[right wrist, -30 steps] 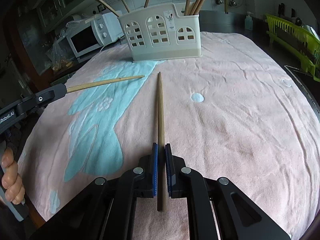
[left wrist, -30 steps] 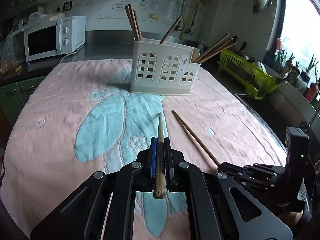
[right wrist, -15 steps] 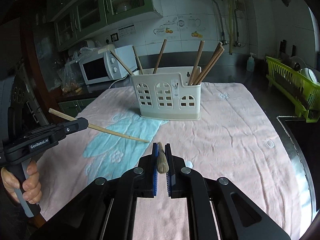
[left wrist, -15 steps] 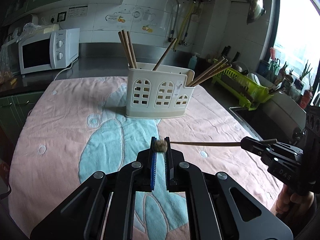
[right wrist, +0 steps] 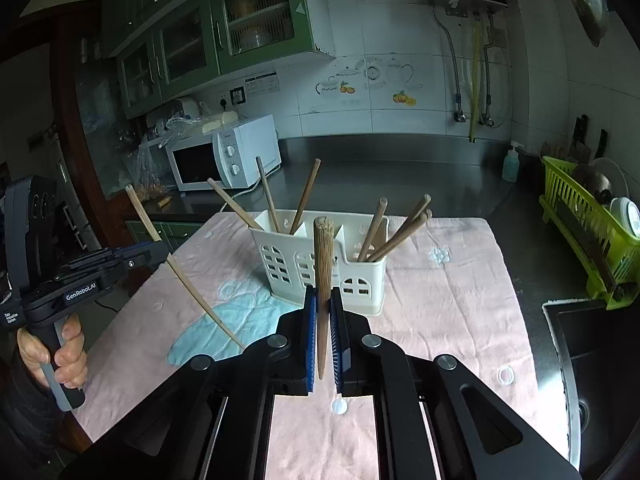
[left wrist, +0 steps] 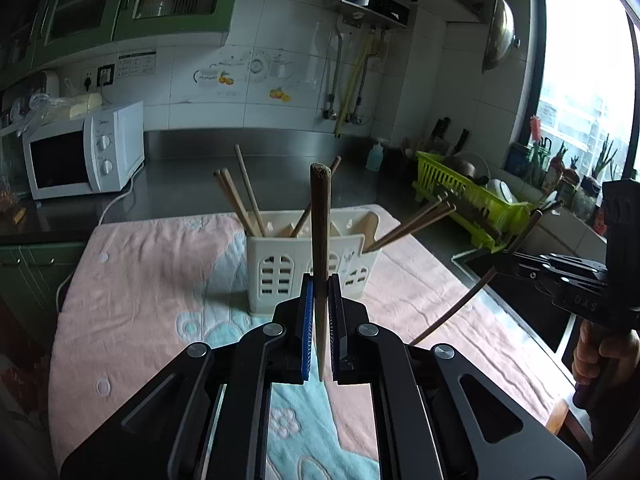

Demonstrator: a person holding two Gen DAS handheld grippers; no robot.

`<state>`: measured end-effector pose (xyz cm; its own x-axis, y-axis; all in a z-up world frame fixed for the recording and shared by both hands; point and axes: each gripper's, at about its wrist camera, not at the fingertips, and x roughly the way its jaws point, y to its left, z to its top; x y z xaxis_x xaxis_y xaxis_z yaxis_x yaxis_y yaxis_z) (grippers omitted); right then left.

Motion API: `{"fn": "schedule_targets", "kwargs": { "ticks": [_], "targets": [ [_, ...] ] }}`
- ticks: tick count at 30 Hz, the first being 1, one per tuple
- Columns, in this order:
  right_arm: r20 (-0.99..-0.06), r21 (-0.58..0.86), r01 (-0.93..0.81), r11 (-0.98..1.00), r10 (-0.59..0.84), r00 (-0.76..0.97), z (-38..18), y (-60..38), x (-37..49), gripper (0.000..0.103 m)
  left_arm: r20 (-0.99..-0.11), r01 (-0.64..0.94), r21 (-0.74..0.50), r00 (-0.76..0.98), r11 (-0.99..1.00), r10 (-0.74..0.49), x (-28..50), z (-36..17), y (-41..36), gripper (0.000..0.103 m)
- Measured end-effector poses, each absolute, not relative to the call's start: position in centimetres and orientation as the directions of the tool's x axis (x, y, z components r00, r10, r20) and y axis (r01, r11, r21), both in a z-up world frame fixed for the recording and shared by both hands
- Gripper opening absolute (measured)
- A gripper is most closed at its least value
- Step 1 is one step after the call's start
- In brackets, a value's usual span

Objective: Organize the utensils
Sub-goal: 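Lift the chopstick with the right tool over the holder, then open the right tool to drop the chopstick into the holder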

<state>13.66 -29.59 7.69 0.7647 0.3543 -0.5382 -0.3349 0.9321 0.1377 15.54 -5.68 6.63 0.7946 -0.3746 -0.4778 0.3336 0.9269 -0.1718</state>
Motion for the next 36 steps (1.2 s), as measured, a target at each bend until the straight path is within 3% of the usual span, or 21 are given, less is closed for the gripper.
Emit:
{"fn": "schedule_targets", "kwargs": {
  "ticks": [13,25,36],
  "targets": [
    [-0.467,0.113,-0.374,0.921,0.381,0.798,15.7,-30.5,18.6,0.007,-0.325,0.248,-0.077,0.909,0.966,-0.259,22.5,15.9,-7.0,0.005],
    [-0.451,0.12,-0.333,0.935,0.35,0.821,17.1,-31.3,24.6,0.007,-0.424,0.193,-0.09,0.881,0.977,-0.213,29.4,13.0,-7.2,0.006],
    [-0.555,0.103,-0.294,0.95,0.3,0.776,12.6,-30.1,28.7,0.007,-0.491,0.198,-0.085,0.844,0.976,-0.214,30.7,10.2,-7.5,0.006]
  ]
}}
